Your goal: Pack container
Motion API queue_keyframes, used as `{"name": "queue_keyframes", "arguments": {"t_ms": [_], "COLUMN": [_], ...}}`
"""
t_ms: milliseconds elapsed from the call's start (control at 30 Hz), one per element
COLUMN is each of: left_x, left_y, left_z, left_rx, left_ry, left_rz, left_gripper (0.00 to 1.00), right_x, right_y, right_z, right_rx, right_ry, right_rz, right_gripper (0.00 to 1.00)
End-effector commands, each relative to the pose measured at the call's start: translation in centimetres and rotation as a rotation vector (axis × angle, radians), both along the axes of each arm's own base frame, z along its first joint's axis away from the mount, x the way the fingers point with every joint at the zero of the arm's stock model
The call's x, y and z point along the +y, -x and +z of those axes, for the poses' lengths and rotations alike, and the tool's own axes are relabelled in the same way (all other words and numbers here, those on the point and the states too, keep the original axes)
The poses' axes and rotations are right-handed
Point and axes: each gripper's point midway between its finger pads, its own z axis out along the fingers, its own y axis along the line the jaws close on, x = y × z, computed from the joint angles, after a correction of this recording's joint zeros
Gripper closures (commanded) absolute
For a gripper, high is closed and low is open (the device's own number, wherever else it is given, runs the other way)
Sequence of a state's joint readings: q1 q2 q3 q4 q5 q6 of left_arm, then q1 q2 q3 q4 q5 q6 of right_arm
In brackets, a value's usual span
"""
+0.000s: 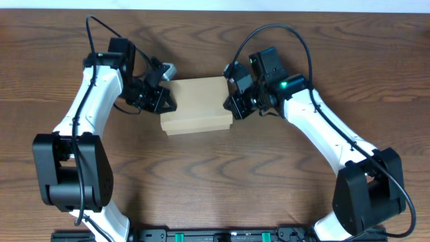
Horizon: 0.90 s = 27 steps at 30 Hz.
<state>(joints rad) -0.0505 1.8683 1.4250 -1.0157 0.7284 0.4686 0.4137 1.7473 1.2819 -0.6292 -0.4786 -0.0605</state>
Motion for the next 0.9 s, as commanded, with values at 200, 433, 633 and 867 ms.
{"name": "queue_keyframes", "arguments": {"t_ms": [200,433,633,867], "left_x": [0.4,0.7,2.0,2.5], "left_y": [1.5,1.0,3.5,10.6], "left_z": [-2.1,1.4,9.7,15.2], "left_rx": [0.061,-0.009,-0.233,-0.412], "left_ry": [-0.018,-0.043,-0.104,-0.095], "left_rz": [0.014,0.047,0.082,0.094], "left_gripper": [0.94,0.94,0.94,0.94], "right_x": [-0.6,0.1,-1.2,-4.8], "right_y": [1.4,-0.6,-1.0,4.2], "right_z": [-3.3,1.4,11.0,16.0], "right_rx": [0.032,-0.056,-0.287,-0.350], "right_ry": [0.040,-0.014,-0.058,-0.025], "right_rz": [0.012,-0.017,-0.097,-0.141], "right_gripper": [0.99,0.99,0.99,0.98]}}
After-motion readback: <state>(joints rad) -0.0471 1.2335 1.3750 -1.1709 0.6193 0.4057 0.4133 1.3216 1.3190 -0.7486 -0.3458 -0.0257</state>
